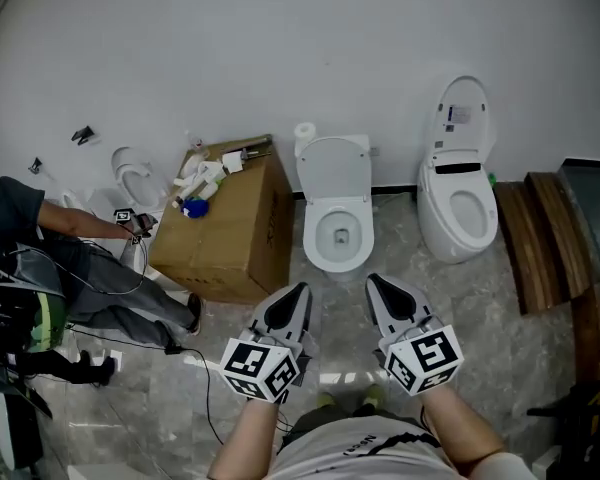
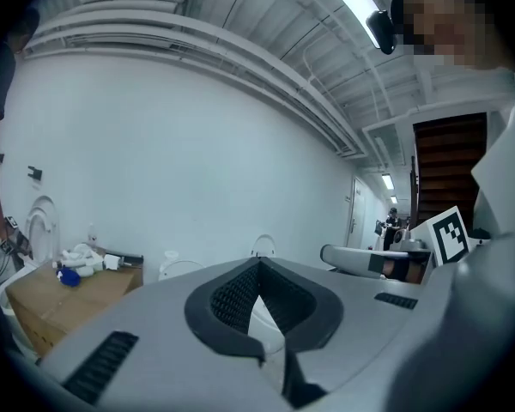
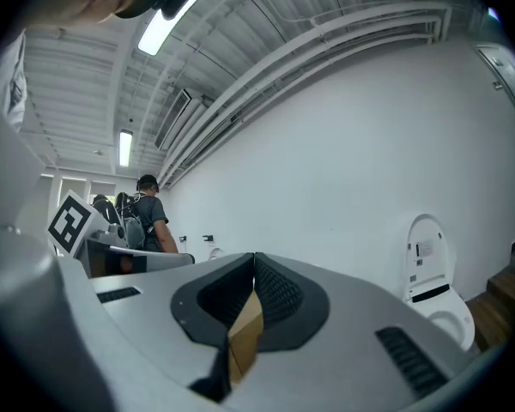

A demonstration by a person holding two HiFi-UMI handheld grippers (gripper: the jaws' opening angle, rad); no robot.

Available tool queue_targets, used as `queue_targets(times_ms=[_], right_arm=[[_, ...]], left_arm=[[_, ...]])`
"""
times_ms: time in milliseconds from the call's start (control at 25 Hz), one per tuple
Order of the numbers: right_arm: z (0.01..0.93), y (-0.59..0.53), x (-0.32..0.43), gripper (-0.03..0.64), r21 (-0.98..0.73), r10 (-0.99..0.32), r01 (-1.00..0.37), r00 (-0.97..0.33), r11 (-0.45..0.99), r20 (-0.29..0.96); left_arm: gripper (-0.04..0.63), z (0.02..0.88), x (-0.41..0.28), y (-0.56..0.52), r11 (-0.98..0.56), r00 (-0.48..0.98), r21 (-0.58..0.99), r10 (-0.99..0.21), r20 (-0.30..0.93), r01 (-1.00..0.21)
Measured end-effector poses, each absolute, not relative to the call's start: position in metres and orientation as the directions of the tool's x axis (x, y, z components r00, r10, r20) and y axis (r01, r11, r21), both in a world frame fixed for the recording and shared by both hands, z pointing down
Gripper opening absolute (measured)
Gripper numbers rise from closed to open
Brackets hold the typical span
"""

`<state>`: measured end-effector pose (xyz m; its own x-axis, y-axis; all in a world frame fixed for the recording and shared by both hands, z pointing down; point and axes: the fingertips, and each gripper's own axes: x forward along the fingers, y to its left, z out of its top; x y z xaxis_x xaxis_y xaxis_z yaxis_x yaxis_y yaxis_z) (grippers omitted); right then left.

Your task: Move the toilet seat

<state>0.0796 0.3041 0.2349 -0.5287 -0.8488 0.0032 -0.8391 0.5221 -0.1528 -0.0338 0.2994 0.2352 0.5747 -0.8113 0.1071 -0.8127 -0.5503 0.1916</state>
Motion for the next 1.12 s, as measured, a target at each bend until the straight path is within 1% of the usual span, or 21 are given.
queue_targets(times_ms=[320,480,640,880,1120], right_arm=[[0.249,0.291,0.095,0.017,-0.175,-0.825,-0.814,-0.564,0.553,0.018],[0.256,0.279,0.091,0.017,-0.136,-0.816,-0.811,-0.578,0.569,0.031],[0.270,0.260,0.088,0.017,-0.141,-0.816,-0.814,-0.575,0.564,0.055],[0.291,0.215,0.064,0.017,-0.088,-0.812,-0.816,-0.577,0.571,0.087],[0.320,0.137,0.028,0.017,-0.034,-0.820,-0.829,-0.557,0.558,0.131]], left_arm=[[0.008,0.243,-0.021,0.294,-0.502,0.525,0.174,-0.840,0.134,-0.847],[0.008,0.246,-0.021,0.277,-0.493,0.515,0.167,-0.847,0.135,-0.854],[0.008,0.253,-0.020,0.257,-0.501,0.522,0.160,-0.842,0.138,-0.851],[0.008,0.279,-0.040,0.203,-0.502,0.524,0.166,-0.839,0.146,-0.849],[0.008,0.312,-0.066,0.122,-0.534,0.551,0.143,-0.820,0.156,-0.834]])
